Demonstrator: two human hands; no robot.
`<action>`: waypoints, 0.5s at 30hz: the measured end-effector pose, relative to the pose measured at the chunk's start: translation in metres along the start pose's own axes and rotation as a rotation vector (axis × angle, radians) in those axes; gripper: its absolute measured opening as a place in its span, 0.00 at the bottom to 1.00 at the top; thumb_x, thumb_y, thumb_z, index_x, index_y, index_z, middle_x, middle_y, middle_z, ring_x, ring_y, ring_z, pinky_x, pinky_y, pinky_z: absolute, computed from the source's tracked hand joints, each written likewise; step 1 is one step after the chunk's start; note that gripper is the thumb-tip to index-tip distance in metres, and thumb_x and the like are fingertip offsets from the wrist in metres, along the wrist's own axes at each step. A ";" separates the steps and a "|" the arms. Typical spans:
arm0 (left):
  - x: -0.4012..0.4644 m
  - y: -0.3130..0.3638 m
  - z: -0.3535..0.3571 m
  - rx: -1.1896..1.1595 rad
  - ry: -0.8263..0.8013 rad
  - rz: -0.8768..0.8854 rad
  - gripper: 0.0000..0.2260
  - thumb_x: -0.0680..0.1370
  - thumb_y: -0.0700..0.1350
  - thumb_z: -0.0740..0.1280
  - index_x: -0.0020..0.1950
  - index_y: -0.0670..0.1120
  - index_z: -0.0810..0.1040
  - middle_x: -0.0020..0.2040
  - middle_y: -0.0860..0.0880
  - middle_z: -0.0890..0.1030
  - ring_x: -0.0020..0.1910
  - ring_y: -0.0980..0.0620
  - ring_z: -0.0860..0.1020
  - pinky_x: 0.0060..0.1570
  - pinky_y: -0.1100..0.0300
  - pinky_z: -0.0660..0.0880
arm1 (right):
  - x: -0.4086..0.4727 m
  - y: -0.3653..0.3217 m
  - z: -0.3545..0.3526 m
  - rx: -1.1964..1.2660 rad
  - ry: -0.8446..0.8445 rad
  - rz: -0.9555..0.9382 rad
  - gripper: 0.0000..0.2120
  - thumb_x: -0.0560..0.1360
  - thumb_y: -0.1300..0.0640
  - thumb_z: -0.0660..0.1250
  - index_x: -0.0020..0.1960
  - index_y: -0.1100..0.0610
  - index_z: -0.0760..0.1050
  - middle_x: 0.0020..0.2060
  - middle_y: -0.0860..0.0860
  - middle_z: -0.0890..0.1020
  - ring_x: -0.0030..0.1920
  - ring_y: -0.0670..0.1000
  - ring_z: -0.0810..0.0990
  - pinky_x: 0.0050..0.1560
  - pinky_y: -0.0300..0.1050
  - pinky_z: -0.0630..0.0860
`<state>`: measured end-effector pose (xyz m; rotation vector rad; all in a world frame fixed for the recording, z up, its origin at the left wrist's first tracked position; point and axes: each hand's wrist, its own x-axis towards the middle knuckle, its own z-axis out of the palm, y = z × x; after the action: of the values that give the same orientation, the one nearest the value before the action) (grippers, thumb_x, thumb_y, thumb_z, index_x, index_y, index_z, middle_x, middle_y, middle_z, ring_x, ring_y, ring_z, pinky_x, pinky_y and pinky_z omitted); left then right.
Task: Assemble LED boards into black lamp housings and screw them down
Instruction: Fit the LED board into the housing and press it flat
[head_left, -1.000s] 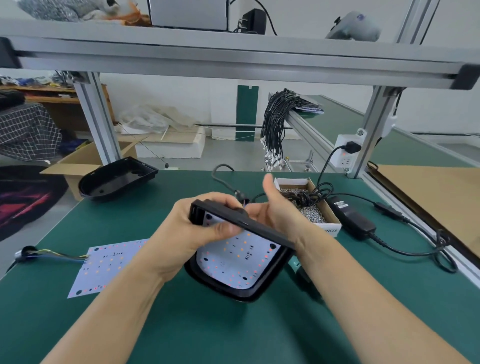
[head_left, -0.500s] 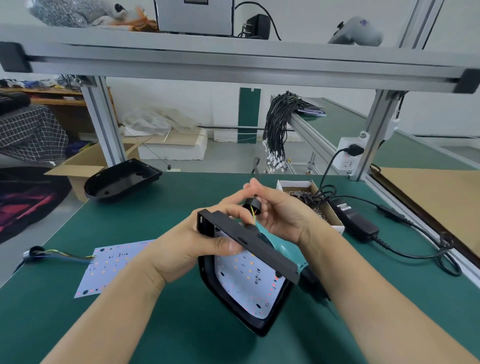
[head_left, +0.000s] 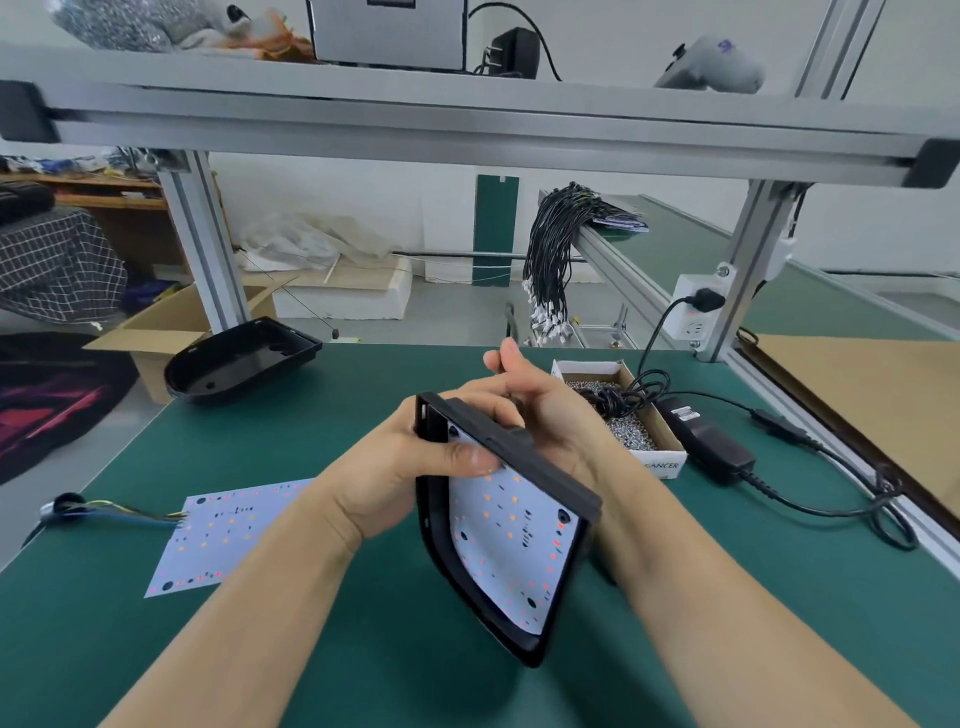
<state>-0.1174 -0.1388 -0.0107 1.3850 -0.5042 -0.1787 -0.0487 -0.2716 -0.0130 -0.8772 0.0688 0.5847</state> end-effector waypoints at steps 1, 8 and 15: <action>0.001 -0.001 0.001 -0.006 -0.007 0.007 0.11 0.63 0.43 0.72 0.45 0.46 0.83 0.58 0.46 0.79 0.55 0.50 0.77 0.53 0.63 0.73 | 0.001 0.001 0.002 0.014 0.015 0.006 0.11 0.78 0.48 0.65 0.44 0.56 0.74 0.27 0.51 0.75 0.29 0.50 0.77 0.44 0.46 0.74; 0.001 -0.009 0.002 0.027 0.059 0.039 0.11 0.64 0.42 0.73 0.45 0.43 0.84 0.55 0.45 0.83 0.56 0.48 0.79 0.58 0.59 0.74 | 0.003 0.002 -0.003 -0.019 0.148 -0.114 0.14 0.79 0.52 0.64 0.40 0.60 0.75 0.19 0.46 0.65 0.20 0.44 0.64 0.25 0.33 0.65; -0.008 -0.004 0.008 0.124 0.019 0.125 0.11 0.64 0.42 0.74 0.46 0.46 0.84 0.49 0.48 0.83 0.50 0.50 0.80 0.51 0.61 0.74 | 0.010 -0.012 -0.004 0.013 0.248 -0.267 0.15 0.79 0.57 0.65 0.35 0.61 0.74 0.19 0.45 0.64 0.18 0.41 0.57 0.21 0.31 0.54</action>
<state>-0.1273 -0.1429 -0.0158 1.4699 -0.5924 -0.0328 -0.0331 -0.2761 -0.0106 -0.9252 0.1766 0.2243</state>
